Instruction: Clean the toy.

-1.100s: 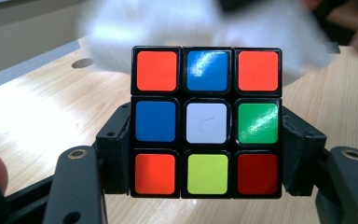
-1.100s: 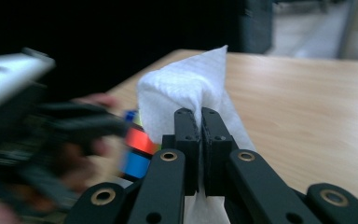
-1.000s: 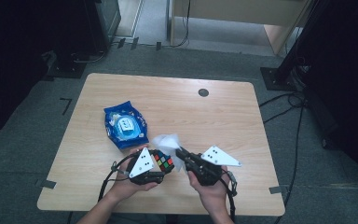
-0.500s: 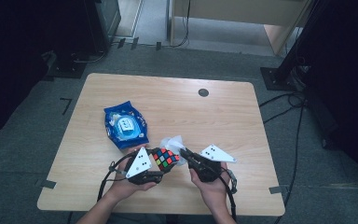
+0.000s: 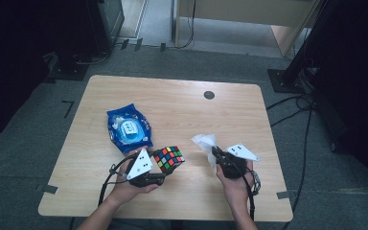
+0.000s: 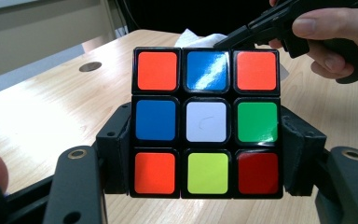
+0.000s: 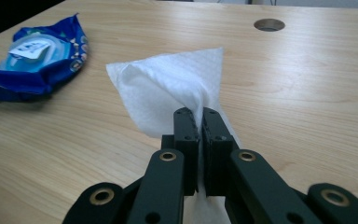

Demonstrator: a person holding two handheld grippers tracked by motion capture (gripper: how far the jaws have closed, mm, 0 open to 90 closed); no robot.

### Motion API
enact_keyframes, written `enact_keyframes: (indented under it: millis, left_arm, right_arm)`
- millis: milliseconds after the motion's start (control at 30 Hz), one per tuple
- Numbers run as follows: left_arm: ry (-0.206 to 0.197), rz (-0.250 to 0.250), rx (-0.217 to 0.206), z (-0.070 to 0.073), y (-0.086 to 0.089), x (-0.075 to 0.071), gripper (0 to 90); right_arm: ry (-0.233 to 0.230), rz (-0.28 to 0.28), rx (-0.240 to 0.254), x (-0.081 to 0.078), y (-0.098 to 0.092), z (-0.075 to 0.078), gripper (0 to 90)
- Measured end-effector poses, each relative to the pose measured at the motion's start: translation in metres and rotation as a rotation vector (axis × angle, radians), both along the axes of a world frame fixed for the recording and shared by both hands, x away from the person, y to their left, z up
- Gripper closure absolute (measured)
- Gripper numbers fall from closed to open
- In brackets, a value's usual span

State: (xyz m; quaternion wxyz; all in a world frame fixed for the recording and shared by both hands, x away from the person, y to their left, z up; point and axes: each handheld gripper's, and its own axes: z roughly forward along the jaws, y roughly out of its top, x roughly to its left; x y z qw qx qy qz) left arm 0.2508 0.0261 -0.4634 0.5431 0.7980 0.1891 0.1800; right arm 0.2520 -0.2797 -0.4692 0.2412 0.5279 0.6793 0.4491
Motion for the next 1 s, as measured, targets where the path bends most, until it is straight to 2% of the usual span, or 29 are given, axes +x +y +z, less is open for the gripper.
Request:
enact_keyframes:
  millis: [67, 200, 333, 433, 567, 667, 767, 900, 1000]
  left_arm:
    - [0.001, 0.002, 0.005, -0.001, 0.001, 0.001, 34.1]
    - [0.004, 0.006, 0.003, -0.001, 0.001, 0.001, 34.1]
    - [0.006, 0.009, 0.005, -0.002, 0.001, 0.002, 34.1]
    - [0.008, 0.013, 0.009, -0.003, 0.000, 0.002, 34.1]
    - [0.005, 0.015, 0.014, -0.004, -0.002, 0.001, 34.1]
    - [0.001, 0.016, 0.020, -0.005, -0.004, 0.000, 34.1]
    - [-0.003, 0.014, 0.019, -0.005, -0.008, -0.002, 34.1]
    - [-0.014, 0.004, 0.017, -0.005, -0.011, -0.005, 34.1]
    - [-0.025, -0.003, 0.021, -0.005, -0.014, -0.008, 34.1]
  right_arm:
    - [-0.001, -0.010, -0.003, 0.001, -0.002, -0.001, 86.5]
    - [-0.014, -0.025, 0.000, 0.001, -0.002, 0.001, 75.2]
    - [-0.029, 0.005, 0.086, -0.002, 0.002, 0.009, 61.9]
    - [-0.028, 0.067, 0.185, -0.007, 0.011, 0.019, 51.3]
    - [-0.024, 0.157, 0.248, -0.016, 0.035, 0.032, 39.1]
    - [-0.005, 0.195, 0.292, -0.021, 0.052, 0.037, 26.3]
    - [0.017, 0.213, 0.321, -0.025, 0.066, 0.038, 18.4]
    - [0.073, 0.186, 0.333, -0.023, 0.076, 0.031, 16.5]
    - [0.119, 0.188, 0.384, -0.020, 0.078, 0.023, 19.8]
